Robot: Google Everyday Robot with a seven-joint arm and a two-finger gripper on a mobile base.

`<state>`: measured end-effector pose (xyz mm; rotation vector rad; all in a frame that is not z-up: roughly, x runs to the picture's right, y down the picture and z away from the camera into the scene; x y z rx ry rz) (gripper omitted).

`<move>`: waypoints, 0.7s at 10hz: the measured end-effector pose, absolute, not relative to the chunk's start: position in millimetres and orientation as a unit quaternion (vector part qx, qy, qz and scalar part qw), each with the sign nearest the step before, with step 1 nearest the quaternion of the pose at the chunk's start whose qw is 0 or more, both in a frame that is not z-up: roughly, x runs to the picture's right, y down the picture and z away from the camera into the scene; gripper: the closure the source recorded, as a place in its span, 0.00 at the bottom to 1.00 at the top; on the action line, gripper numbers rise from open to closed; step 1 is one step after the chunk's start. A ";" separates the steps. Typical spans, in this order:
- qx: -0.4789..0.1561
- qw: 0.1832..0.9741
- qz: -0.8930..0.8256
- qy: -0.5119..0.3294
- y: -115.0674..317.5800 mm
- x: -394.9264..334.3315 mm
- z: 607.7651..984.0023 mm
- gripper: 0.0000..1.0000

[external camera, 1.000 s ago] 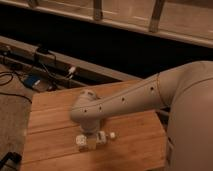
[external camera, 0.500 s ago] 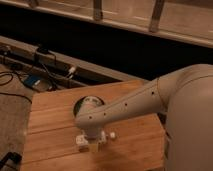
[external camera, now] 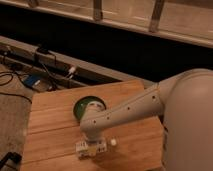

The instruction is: Place the bottle in the ceramic bowl

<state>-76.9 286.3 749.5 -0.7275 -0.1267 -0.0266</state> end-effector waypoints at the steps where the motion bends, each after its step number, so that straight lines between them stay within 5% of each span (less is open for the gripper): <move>1: -0.359 0.931 -0.015 -0.068 290.3 -82.3 756.1 0.35; 2: -0.362 0.929 -0.017 -0.074 293.0 -87.3 759.2 0.37; 7: -0.364 0.928 -0.015 -0.077 304.2 -92.7 761.4 0.81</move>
